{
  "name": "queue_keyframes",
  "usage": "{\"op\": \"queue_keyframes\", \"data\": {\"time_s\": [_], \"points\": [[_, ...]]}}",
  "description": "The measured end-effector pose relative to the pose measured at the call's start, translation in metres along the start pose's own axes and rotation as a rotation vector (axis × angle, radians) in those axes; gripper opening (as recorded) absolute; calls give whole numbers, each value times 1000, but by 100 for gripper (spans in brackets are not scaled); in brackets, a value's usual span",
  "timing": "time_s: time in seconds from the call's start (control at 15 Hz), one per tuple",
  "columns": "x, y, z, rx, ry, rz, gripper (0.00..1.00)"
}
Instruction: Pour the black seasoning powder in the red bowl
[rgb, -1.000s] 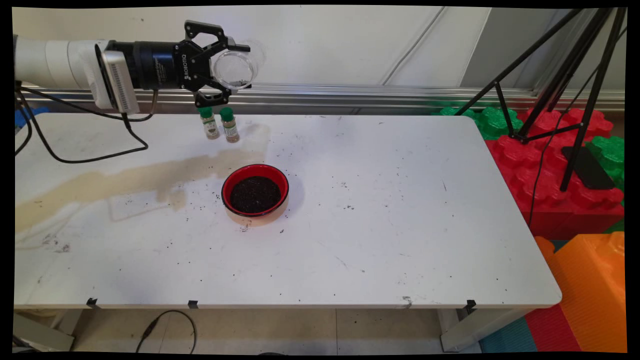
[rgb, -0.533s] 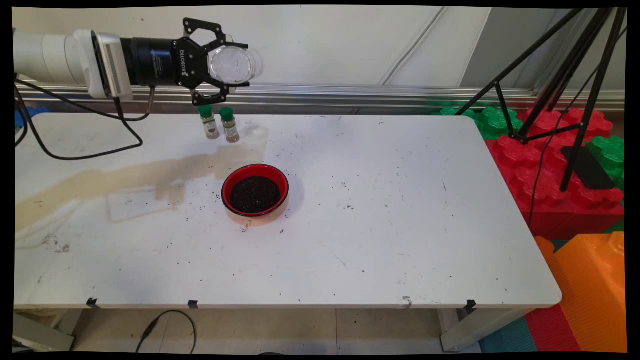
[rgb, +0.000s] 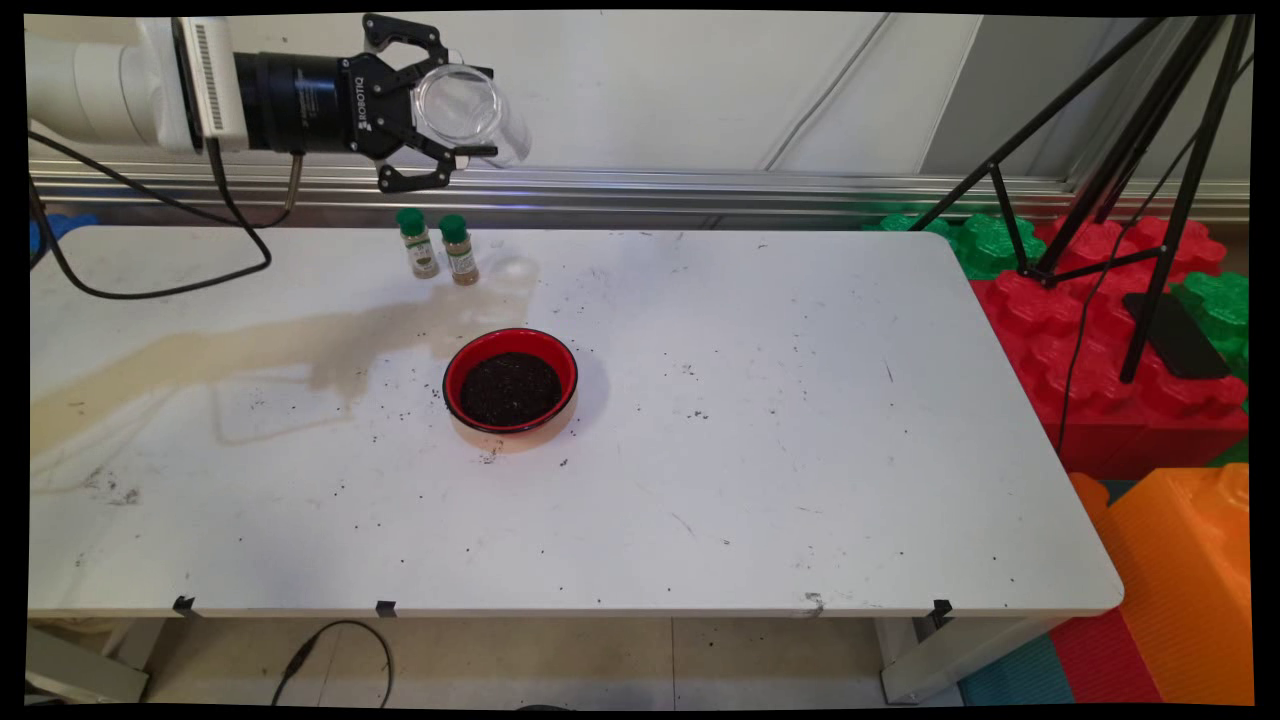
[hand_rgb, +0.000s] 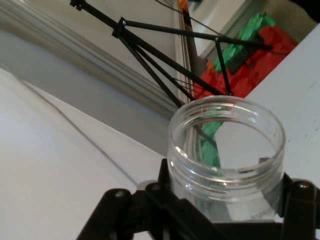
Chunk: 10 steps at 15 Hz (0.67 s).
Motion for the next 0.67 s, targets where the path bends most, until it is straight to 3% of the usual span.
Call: {"op": "queue_keyframes", "data": {"time_s": [0.67], "points": [[6,-6,0,-59,39,-136,0]]}}
